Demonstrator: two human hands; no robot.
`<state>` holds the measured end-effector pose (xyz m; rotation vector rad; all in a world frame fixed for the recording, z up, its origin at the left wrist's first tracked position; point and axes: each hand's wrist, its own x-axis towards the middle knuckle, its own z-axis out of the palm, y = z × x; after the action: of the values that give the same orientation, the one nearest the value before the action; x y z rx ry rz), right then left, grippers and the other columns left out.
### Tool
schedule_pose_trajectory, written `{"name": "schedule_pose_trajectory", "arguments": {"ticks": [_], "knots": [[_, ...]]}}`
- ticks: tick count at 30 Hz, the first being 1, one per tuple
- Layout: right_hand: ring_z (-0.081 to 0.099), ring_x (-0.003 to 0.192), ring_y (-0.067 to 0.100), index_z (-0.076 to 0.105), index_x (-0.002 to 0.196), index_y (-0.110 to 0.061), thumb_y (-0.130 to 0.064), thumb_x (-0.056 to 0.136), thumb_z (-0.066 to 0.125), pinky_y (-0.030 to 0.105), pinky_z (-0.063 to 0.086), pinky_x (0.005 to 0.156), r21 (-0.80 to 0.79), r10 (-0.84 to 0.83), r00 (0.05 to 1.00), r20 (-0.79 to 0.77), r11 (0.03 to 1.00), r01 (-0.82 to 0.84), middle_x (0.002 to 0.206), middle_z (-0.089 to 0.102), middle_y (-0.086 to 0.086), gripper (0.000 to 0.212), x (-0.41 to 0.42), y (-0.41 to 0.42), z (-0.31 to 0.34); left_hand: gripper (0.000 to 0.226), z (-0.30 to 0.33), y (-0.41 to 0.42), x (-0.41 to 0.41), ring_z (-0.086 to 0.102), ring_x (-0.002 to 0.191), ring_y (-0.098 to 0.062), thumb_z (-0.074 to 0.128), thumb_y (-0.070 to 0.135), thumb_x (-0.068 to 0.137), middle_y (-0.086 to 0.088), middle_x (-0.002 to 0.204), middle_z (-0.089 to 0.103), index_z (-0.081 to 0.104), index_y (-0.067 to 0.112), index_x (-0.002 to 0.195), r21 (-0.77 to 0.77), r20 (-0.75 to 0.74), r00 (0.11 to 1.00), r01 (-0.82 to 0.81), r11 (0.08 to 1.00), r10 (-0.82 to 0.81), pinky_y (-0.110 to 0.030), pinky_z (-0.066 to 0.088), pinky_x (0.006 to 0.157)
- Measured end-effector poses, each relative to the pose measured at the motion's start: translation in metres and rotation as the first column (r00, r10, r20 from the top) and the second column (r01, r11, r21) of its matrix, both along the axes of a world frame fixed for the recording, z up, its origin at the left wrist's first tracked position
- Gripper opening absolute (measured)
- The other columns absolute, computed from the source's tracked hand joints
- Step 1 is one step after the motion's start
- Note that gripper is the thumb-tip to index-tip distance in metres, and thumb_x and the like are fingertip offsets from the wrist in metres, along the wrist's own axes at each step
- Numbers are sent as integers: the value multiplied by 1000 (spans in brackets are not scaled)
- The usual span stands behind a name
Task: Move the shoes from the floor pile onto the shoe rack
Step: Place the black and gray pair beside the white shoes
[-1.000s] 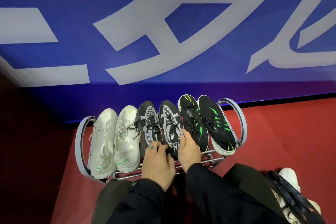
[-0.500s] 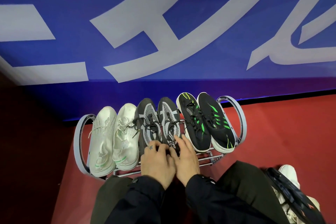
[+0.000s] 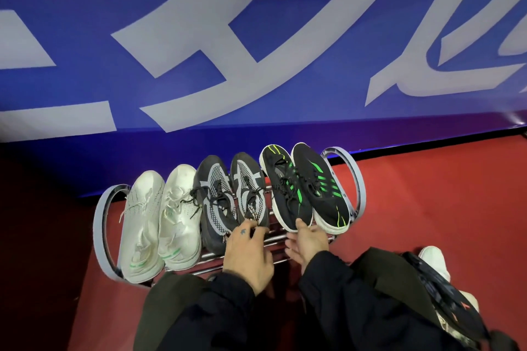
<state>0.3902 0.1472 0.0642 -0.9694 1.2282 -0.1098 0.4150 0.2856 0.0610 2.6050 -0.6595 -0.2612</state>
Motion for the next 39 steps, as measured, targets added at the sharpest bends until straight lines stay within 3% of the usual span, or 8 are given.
{"name": "schedule_pose_trajectory", "arguments": {"ticks": [6, 15, 21, 25, 30, 34, 36, 39], "knots": [[67, 69, 25, 36, 99, -14, -19, 104, 51, 34, 61, 60, -131, 54, 978, 199, 991, -28, 83, 58, 16, 17, 3, -4, 51, 42, 15, 2, 7, 49, 124, -28, 48, 5, 83, -13, 128, 50, 59, 7, 123, -170, -235, 971, -75, 982, 34, -29, 34, 110], [61, 50, 18, 41, 99, -15, -20, 104, 50, 28, 55, 45, -395, 279, 951, 137, 895, -206, 82, 56, 22, 12, -33, -49, 76, 33, 27, 6, 6, 55, 118, -31, 49, 14, 95, -17, 125, 59, 59, 6, 126, -280, -284, 949, -220, 935, 138, -28, 36, 99], [52, 47, 16, 44, 81, -19, -27, 97, 55, 34, 48, 56, -616, 468, 873, 133, 730, -297, 64, 53, 6, 21, -63, -87, 107, 42, 31, 7, 6, 57, 114, -20, 44, 34, 100, -7, 127, 61, 52, 11, 134, -420, -381, 879, -440, 794, 286, -23, 34, 95], [45, 45, 14, 44, 76, -21, -29, 94, 56, 33, 36, 53, -614, 629, 740, 239, 688, -387, 63, 44, 7, 23, -75, -121, 133, 48, 38, 7, 11, 57, 87, -8, 44, 46, 98, -4, 121, 60, 51, 14, 133, -535, -444, 827, -554, 638, 346, -29, 44, 90], [42, 49, 18, 48, 75, -21, -28, 99, 52, 33, 37, 54, -685, 738, 664, 120, 546, -482, 60, 44, 4, 26, -66, -136, 155, 57, 45, 6, 13, 67, 103, -21, 57, 66, 81, 0, 128, 65, 59, 30, 126, -514, -847, 530, -794, 325, -44, -31, 52, 59], [50, 50, 16, 56, 90, -17, -41, 102, 50, 31, 47, 55, -574, 485, 845, 227, 767, -287, 64, 57, 1, 27, -38, -119, 139, 48, 44, 4, 12, 67, 66, -13, 63, 42, 91, -10, 112, 70, 60, 12, 129, -539, -842, 524, -816, 210, -127, -20, 45, 40], [59, 61, 19, 58, 120, -16, -51, 101, 47, 29, 54, 58, -378, 361, 894, 266, 892, -248, 89, 63, 9, 41, -31, -109, 124, 48, 37, 1, 12, 71, 83, -16, 63, 35, 92, -4, 127, 66, 51, 26, 138, -529, -845, 496, -832, 171, -199, -26, 55, 50], [64, 72, 20, 51, 135, -22, -53, 101, 45, 32, 55, 67, -295, 349, 914, 207, 913, -282, 104, 66, 10, 46, -34, -98, 105, 52, 34, -10, 9, 69, 106, -26, 59, 14, 94, -2, 129, 66, 46, 34, 140, -485, -839, 415, -864, 137, -352, -44, 60, 81]]}}
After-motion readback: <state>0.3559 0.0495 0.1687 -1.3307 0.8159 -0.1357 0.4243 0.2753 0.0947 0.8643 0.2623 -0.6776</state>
